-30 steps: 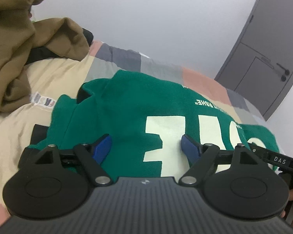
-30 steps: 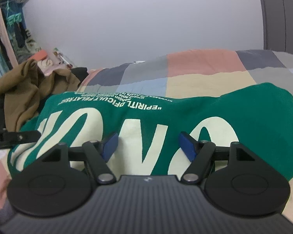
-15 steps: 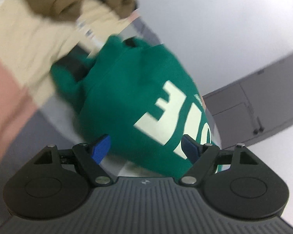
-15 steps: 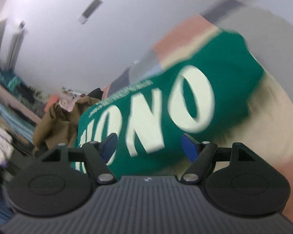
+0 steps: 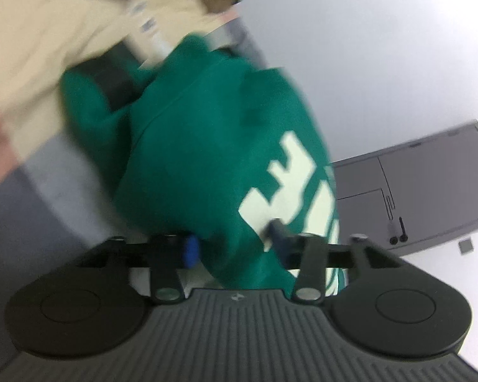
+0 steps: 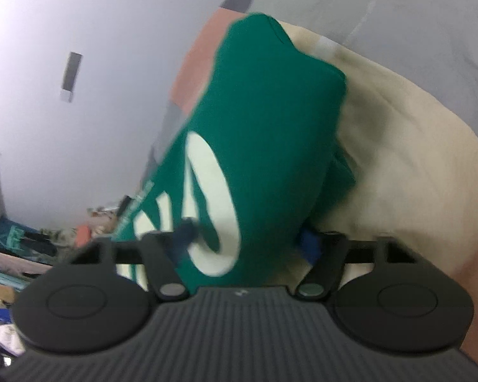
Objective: Fold large clothes
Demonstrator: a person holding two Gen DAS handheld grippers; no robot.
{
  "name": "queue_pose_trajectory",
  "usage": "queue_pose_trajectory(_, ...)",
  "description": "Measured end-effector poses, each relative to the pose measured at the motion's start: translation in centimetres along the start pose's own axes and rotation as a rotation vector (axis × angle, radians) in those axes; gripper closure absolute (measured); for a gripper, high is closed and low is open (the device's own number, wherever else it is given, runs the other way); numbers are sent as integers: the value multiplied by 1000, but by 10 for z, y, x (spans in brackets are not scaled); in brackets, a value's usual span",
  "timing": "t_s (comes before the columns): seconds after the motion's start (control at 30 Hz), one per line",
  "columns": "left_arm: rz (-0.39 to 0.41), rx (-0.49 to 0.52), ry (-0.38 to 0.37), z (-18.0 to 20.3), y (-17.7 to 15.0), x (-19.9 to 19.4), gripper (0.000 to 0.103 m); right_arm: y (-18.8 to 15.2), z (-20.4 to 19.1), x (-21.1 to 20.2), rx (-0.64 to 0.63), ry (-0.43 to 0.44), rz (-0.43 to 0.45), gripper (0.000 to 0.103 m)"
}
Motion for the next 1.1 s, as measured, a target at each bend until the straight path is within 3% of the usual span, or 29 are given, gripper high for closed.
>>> queue_pose_trajectory(0.1,61,118,-2,29,13,-14,81,3,-20,-5,-89,17,20,68)
queue_pose_trajectory(0.2,131,186,-23,48,32,-23,89,1,-37,-10,-167,74,33,72)
queue_pose_trajectory(0.37,152,205,46,40,49,-10,90,5,-43,-2,-211,99,21,72)
queue_pose_trajectory(0.5,130,189,106,19,44,7,90,2,-32,12,-204,36,-7,72)
queue_pose_trajectory(0.63,138,185,105,19,42,3,88,-6,-23,14,-156,29,-14,62)
queue_pose_trajectory(0.67,140,178,99,19,39,1,86,-8,-22,12,-146,28,-10,59)
queue_pose_trajectory(0.7,137,164,90,18,38,-1,73,-10,-18,9,-125,26,-13,48)
queue_pose_trajectory(0.73,124,140,72,16,34,-2,49,-12,-14,6,-92,28,-16,29)
queue_pose_trajectory(0.8,74,72,17,8,27,-2,19,-17,-6,4,-28,62,-22,16)
queue_pose_trajectory(0.93,3,-84,-54,-16,10,2,5,-21,10,12,61,69,-41,13)
queue_pose_trajectory(1.1,-12,-256,-148,-47,13,20,0,-6,13,25,84,106,-8,9)
Point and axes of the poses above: each gripper's, at about its wrist camera, not at the fingertips, and x roughly the way its jaws point, z to its right, y to its top, the point moved 8 cm from there along x, roughly the way its jaws point, and after that the axes turned 15 degrees about -z, right-handed, at the moved point
